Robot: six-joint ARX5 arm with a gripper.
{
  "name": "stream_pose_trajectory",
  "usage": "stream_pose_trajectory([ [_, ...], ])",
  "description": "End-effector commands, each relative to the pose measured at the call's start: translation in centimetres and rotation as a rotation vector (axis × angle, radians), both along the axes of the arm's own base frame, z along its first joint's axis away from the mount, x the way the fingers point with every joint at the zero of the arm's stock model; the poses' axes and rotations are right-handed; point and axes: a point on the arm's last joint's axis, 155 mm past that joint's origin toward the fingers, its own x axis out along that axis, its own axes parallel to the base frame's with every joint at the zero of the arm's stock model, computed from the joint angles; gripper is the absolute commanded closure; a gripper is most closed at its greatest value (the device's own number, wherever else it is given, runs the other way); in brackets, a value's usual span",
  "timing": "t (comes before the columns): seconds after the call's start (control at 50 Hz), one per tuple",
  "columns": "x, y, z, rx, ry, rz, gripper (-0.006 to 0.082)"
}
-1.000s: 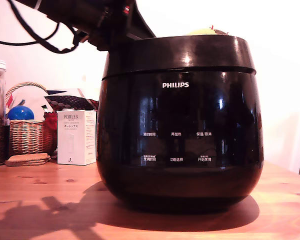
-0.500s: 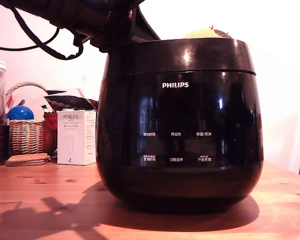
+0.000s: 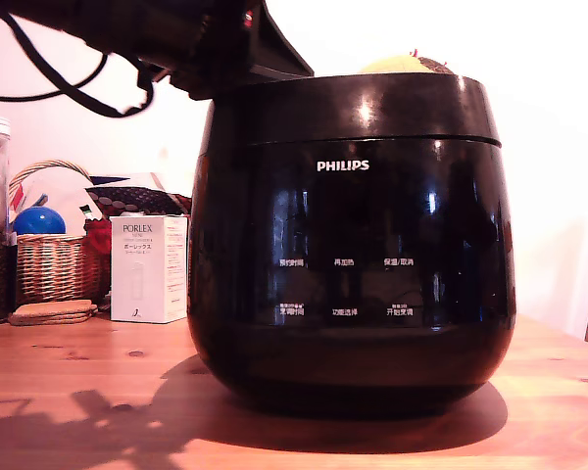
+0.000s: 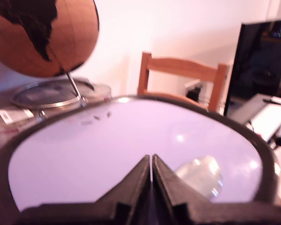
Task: Close the rice cooker by pressing the lid down with medium force
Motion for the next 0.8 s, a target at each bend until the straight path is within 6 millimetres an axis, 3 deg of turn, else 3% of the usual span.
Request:
stream_pose_trajectory([
  [0.0,-0.4,0.2,-1.2,0.037,0.019,-0.007,0.0788],
  [0.22,1.1,2.0,4.1,0.035,-0.061,0.047,0.0788],
  [0.34,2.4,3.8,6.0,0.055,-0.104,0.103,0.0788],
  [0.78,8.9,14.1,7.2,0.118,-0.139,0.443,0.0788],
])
